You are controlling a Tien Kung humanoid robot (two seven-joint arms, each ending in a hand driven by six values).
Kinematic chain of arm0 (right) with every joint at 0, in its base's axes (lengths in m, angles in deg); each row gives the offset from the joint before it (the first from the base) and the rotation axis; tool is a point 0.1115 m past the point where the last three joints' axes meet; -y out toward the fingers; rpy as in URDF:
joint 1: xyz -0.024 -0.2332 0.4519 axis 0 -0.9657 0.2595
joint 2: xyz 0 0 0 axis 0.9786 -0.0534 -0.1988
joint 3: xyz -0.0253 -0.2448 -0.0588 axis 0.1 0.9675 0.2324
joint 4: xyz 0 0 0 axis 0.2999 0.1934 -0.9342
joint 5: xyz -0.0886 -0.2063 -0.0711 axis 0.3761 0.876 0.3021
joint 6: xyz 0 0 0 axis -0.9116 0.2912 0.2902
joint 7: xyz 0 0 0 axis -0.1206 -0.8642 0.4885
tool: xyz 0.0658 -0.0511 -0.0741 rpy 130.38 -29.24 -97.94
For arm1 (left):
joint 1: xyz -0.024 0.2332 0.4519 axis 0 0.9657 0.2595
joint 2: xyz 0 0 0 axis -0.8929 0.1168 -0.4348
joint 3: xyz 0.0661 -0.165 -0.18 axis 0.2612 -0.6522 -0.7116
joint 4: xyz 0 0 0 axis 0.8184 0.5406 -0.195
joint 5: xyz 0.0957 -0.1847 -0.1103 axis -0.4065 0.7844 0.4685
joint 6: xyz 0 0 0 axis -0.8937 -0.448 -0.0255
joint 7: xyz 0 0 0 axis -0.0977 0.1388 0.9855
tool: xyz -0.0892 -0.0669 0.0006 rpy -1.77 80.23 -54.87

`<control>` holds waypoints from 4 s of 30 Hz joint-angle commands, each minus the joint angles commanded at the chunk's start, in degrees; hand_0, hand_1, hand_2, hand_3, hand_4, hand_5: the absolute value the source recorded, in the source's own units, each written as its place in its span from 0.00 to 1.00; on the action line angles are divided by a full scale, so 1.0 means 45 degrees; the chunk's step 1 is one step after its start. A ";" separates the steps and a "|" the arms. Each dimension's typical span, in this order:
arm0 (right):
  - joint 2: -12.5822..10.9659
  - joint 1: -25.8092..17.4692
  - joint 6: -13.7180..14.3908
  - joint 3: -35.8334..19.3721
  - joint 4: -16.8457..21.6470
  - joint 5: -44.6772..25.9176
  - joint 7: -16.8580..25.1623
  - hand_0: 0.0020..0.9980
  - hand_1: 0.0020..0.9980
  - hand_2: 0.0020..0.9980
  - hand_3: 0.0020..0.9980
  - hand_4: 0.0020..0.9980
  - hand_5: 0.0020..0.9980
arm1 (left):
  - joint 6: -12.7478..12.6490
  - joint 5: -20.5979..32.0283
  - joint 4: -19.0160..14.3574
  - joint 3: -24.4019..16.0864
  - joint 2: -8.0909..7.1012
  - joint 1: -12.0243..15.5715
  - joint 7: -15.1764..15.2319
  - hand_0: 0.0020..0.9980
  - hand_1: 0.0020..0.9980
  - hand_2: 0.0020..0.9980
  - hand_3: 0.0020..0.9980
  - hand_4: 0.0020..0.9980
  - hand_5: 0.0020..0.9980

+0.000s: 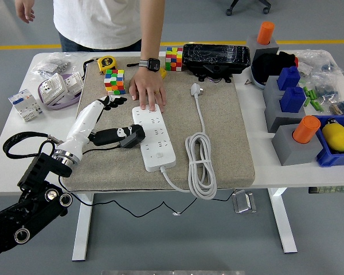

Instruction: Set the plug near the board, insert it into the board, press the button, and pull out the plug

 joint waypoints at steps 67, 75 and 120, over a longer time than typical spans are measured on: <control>0.0008 0.0004 0.0005 0.0067 0.0030 -0.0034 0.0038 0.60 0.63 0.62 0.55 0.94 0.48 | 0.0865 -0.0217 0.0415 0.1994 0.1015 -0.1383 -0.1064 0.73 0.76 0.76 0.75 0.90 0.56; 0.0008 0.0036 0.0003 0.0043 0.0046 -0.0036 0.0040 0.60 0.63 0.62 0.55 0.94 0.48 | 0.0997 -0.0016 0.0723 0.2288 0.1181 -0.1616 -0.1090 0.73 0.76 0.76 0.75 0.90 0.55; -0.0017 0.0012 -0.0002 0.0082 0.0049 -0.0006 0.0037 0.60 0.63 0.62 0.55 0.93 0.48 | 0.5804 -0.0322 -0.3397 0.1721 0.0165 -0.0716 -0.6135 0.06 0.08 0.15 0.87 0.58 0.00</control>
